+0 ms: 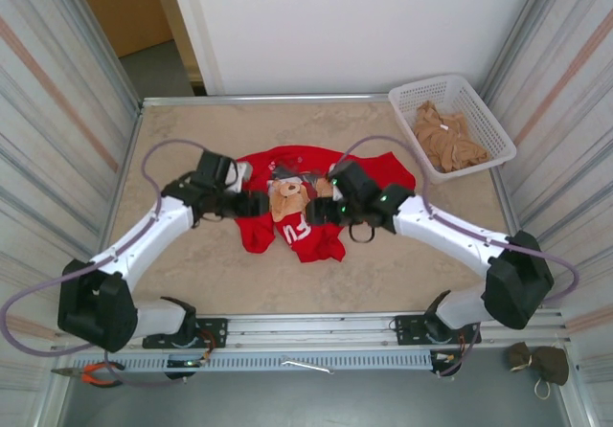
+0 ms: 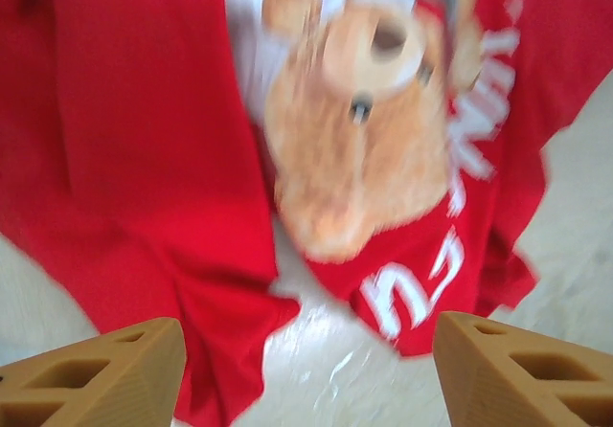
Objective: Fold the inside-out t-shirt
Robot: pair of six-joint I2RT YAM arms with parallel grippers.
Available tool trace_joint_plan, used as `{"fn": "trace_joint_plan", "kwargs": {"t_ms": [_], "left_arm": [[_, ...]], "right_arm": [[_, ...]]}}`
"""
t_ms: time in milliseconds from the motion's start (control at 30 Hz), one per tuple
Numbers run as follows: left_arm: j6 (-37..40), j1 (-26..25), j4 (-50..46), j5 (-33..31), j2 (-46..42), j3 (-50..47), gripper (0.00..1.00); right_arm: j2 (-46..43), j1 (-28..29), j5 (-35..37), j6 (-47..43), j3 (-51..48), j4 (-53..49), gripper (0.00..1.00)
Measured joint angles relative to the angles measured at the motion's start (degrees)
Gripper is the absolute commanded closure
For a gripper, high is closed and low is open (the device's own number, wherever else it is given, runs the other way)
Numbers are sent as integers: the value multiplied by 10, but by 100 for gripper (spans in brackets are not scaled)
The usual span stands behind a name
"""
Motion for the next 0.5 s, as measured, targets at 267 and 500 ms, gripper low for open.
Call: {"fn": "trace_joint_plan", "kwargs": {"t_ms": [267,500], "left_arm": [[-54,-64,14,-85,34,-84,29],[-64,-67,62,-100,108,-88,32]], "right_arm": [[96,63,26,41,-23,36,30],[182,67,27,55,-8,55,70]]}}
